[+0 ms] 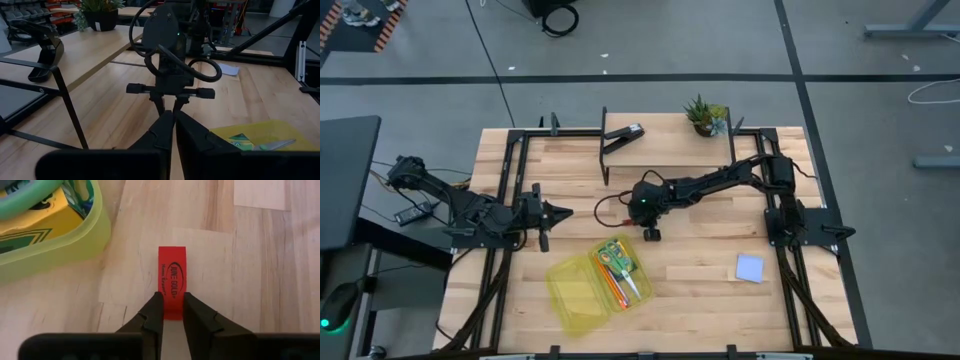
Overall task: Pack school essentials
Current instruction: Put the red eraser into the supply box
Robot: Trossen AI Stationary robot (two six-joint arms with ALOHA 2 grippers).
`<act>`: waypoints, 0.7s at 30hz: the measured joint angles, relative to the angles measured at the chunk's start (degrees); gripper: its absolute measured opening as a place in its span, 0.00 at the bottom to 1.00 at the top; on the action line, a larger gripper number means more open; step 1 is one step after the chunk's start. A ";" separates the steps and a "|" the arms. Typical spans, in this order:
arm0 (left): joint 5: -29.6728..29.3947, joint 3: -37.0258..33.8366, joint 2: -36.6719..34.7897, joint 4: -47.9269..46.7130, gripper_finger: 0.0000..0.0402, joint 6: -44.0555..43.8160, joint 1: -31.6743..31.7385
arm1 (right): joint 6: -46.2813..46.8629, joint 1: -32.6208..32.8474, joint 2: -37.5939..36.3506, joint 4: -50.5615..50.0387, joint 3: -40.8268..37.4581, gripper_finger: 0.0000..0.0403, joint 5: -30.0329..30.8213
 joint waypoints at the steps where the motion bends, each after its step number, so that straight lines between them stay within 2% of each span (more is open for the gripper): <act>1: 0.00 0.00 0.00 -0.01 0.08 -0.02 -0.01 | 0.20 0.00 -0.40 -0.76 0.26 0.16 0.05; 5: -0.02 0.00 0.00 0.00 0.09 -0.05 0.00 | 0.29 0.02 -3.07 -6.16 0.68 0.17 0.66; 13: 0.00 0.00 0.00 0.04 0.07 -0.03 -0.01 | 0.73 0.42 -14.26 -9.78 0.96 0.17 0.76; 17: 0.00 0.00 0.00 0.04 0.07 -0.04 0.00 | 1.30 2.43 -19.00 -9.31 1.05 0.18 -0.87; 21: 0.00 0.00 0.00 0.04 0.08 -0.07 -0.01 | 2.84 5.72 -20.17 -6.26 1.07 0.18 -2.87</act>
